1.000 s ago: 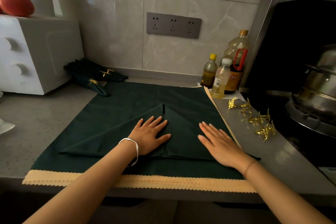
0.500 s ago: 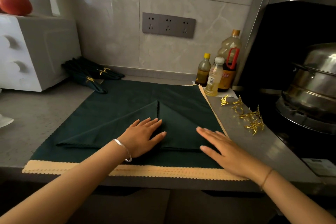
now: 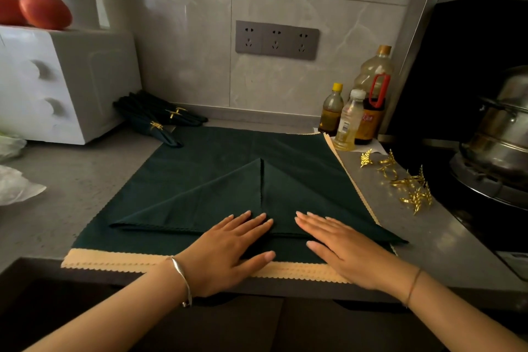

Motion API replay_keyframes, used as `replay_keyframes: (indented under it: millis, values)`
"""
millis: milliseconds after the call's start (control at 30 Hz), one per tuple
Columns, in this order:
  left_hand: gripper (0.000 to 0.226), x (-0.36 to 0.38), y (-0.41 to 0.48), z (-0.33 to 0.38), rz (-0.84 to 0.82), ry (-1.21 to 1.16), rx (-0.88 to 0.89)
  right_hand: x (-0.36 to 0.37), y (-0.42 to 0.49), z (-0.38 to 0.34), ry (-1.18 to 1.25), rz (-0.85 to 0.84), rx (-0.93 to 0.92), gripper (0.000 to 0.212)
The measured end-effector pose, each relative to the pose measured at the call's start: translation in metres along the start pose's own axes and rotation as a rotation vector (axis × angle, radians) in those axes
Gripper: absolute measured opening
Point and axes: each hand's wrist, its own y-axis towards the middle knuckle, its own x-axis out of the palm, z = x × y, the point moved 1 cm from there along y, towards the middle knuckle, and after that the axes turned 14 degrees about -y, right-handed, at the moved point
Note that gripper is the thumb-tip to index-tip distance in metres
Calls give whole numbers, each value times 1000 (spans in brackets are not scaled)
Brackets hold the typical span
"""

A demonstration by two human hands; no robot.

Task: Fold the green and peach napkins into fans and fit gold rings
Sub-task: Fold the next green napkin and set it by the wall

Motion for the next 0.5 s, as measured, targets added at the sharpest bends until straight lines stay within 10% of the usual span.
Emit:
replay_keyframes:
  millis: [367,500]
  values:
    - [74,9,-2,-5,45,55,41,-39,-21,50,-101,6,184,46]
    - [72,10,-3,-6,65,35,57,-78,-19,85,222,182,265,14]
